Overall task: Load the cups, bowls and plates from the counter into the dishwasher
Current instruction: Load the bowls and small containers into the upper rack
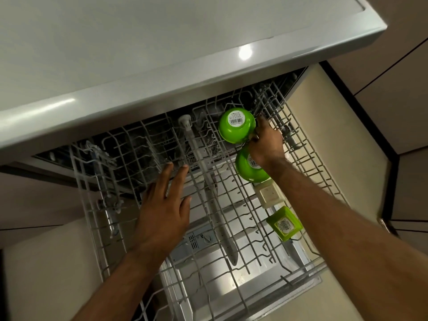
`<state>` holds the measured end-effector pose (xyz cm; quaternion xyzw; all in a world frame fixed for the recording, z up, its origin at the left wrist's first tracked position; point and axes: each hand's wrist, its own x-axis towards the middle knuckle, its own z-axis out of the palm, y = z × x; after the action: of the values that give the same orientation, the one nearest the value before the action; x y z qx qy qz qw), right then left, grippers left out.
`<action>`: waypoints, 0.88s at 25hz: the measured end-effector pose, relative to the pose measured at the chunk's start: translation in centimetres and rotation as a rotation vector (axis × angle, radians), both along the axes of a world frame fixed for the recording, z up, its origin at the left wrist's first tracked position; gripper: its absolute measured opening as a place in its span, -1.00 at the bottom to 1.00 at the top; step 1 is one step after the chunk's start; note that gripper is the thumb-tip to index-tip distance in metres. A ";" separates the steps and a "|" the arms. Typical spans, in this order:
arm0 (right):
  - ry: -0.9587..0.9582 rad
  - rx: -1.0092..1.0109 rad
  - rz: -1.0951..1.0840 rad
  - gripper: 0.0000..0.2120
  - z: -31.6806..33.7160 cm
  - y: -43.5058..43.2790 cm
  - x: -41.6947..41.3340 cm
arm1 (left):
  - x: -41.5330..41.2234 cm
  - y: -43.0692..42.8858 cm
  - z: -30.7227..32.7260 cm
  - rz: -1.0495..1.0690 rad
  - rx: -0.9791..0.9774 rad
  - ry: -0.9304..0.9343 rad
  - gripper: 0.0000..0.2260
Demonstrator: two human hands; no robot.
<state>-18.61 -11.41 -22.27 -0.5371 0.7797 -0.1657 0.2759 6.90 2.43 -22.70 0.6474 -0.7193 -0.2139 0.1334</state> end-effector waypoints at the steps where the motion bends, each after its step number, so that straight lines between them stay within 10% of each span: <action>1: -0.012 -0.023 0.006 -0.40 0.2 0.5 0.3 | 0.1 -0.1 0.2 -0.003 0.020 -0.017 -0.32; 22: -0.096 -0.273 0.502 -0.55 29.3 21.4 19.8 | 15.0 10.9 26.8 0.157 -0.190 -0.123 -0.29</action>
<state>1.16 9.96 7.01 -0.7370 0.5790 -0.2207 0.2701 21.90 13.29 4.08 0.6979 -0.6904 -0.0935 0.1661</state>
